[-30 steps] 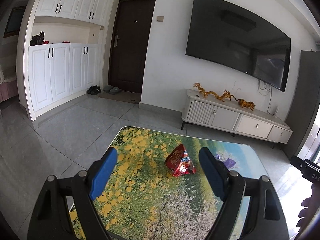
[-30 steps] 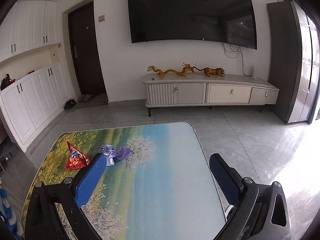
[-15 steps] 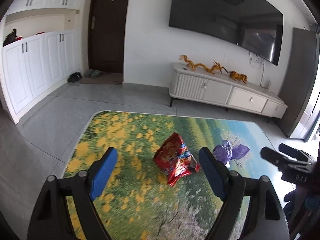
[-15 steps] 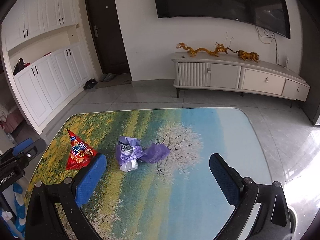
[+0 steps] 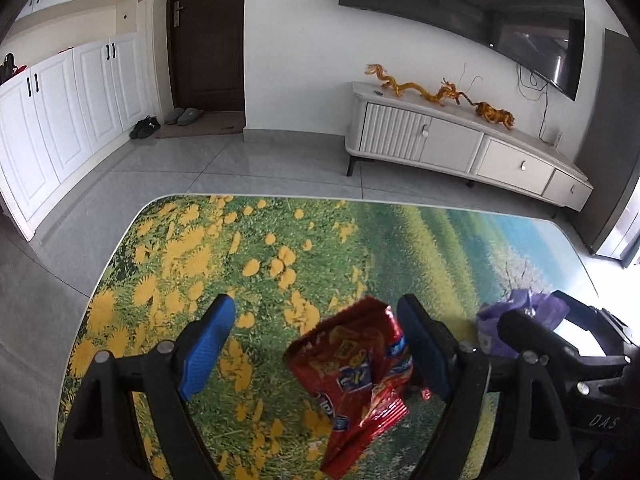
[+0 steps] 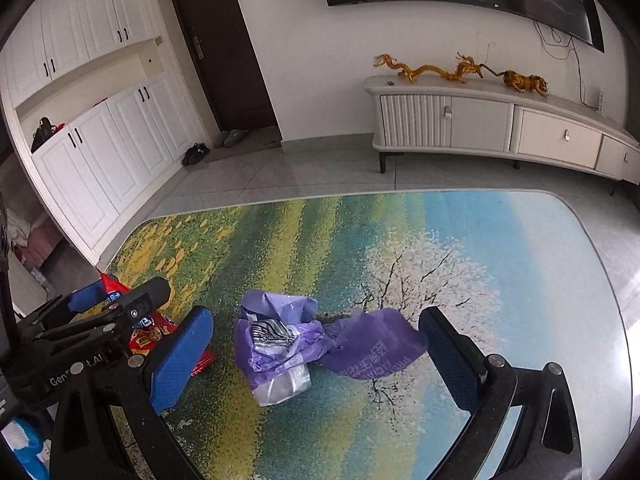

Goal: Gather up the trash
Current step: 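Grasp the red snack bag with the left gripper while the right gripper grasps the purple bag, then carry the red snack bag and purple bag over the bin and open both grippers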

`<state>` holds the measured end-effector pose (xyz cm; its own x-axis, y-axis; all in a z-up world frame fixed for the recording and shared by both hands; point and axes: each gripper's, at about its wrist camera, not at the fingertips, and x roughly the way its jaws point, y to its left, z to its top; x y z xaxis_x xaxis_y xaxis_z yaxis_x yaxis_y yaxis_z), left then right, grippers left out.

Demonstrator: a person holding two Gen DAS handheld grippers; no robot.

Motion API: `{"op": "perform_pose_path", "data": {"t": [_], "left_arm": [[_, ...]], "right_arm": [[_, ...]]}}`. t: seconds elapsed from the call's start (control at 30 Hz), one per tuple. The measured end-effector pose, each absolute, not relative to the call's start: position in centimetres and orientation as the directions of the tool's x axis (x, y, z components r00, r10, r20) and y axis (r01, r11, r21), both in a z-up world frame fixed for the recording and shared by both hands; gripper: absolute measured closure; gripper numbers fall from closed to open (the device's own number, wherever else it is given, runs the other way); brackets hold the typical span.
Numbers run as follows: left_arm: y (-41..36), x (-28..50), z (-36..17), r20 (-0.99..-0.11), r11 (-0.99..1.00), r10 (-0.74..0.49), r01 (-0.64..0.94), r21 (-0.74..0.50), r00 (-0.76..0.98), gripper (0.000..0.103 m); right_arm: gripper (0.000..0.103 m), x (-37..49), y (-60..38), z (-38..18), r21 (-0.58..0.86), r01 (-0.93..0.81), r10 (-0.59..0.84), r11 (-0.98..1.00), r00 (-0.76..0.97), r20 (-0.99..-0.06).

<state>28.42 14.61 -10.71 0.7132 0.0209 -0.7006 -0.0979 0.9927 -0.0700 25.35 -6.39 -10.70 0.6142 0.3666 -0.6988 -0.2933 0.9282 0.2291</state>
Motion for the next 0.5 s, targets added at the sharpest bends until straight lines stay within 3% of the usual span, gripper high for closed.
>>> {"op": "perform_pose_path", "data": {"t": [0.07,0.13,0.17,0.2,0.23,0.33,0.5], "left_arm": [[14.6,28.2,-10.9,-0.703,0.992,0.014,-0.095,-0.077,0.711,0.028],[14.5,28.0,-11.1,-0.71,0.993,0.0,-0.085,-0.084,0.704,0.04],[14.4,27.8,-11.2,-0.717,0.993,-0.006,-0.08,-0.086,0.697,0.049],[14.3,27.7,-11.4,-0.724,0.993,-0.003,-0.081,-0.081,0.689,0.056],[14.1,27.6,-11.6,-0.725,0.994,0.009,-0.083,-0.067,0.688,0.058],[13.7,26.5,-11.6,-0.723,0.995,0.016,-0.079,-0.054,0.69,0.064],[13.3,24.0,-11.2,-0.72,0.994,-0.007,-0.074,-0.08,0.694,0.074]], "right_arm": [[0.003,25.4,-6.4,-10.9,0.243,-0.289,0.373,0.926,0.606,-0.703],[0.022,25.2,-6.4,-11.0,0.24,-0.288,0.37,0.927,0.601,-0.708],[0.026,25.1,-6.4,-11.2,0.238,-0.288,0.367,0.928,0.592,-0.717],[0.038,24.9,-6.3,-11.3,0.231,-0.288,0.362,0.929,0.58,-0.73],[0.046,24.8,-6.3,-11.5,0.228,-0.289,0.358,0.93,0.567,-0.742],[0.057,23.8,-6.3,-11.6,0.226,-0.307,0.366,0.925,0.554,-0.747],[0.063,21.4,-7.0,-11.3,0.242,-0.326,0.391,0.914,0.545,-0.742]]}}
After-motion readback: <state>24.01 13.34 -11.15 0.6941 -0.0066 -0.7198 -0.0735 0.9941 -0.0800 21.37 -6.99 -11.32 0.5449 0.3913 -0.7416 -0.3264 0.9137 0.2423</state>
